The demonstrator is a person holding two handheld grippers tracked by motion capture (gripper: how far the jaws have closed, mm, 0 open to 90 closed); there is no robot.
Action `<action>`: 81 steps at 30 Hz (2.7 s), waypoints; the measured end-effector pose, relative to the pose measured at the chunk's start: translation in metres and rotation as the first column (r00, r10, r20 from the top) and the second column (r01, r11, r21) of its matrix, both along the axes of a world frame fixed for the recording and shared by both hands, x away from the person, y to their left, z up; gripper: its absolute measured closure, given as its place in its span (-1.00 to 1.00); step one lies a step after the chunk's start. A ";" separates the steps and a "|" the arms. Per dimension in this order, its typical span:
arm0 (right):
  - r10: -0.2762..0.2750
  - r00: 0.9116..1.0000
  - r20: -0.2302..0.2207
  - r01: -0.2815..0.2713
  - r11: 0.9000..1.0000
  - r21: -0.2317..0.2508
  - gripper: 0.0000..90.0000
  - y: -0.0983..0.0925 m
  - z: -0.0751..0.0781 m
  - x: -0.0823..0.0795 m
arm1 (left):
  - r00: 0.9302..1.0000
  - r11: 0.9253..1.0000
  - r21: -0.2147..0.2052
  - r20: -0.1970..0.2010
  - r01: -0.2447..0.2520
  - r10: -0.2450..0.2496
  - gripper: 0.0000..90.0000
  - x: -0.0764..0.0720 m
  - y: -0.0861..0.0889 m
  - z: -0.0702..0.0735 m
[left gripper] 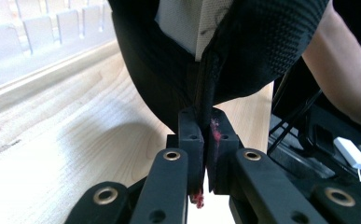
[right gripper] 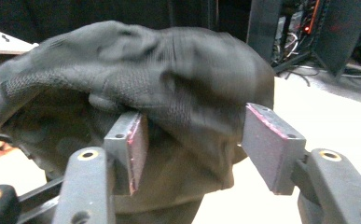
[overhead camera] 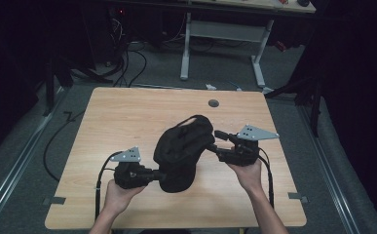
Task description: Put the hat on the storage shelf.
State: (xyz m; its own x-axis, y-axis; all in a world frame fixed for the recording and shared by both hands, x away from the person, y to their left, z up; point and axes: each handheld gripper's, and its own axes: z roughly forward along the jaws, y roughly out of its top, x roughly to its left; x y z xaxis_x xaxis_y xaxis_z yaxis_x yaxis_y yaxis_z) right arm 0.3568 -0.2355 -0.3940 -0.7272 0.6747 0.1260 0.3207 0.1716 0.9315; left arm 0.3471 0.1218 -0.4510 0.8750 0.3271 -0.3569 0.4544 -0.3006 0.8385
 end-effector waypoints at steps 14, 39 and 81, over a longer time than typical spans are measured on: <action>-0.108 0.990 -0.094 0.101 0.992 -0.071 -0.14 -0.021 -0.044 -0.008 | 0.995 0.996 -0.027 0.036 -0.087 0.088 0.92 0.001 0.011 0.009; -0.433 0.886 -0.165 0.346 0.856 -0.385 -0.18 -0.038 -0.137 -0.010 | 0.961 0.968 -0.039 0.120 -0.247 0.249 0.92 0.027 0.021 0.036; -0.447 0.879 -0.169 0.358 0.850 -0.385 -0.23 -0.039 -0.137 -0.010 | 0.880 0.899 0.030 0.217 -0.438 0.421 0.92 0.092 -0.006 0.039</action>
State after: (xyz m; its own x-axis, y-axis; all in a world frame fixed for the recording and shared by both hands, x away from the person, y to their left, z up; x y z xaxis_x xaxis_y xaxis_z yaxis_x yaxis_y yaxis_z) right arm 0.3464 -0.2741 -0.5311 -0.3576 0.9336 -0.0230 0.6371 0.2618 0.7250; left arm 0.4387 0.1156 -0.4119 0.6925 0.7061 -0.1482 0.3782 -0.1804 0.9080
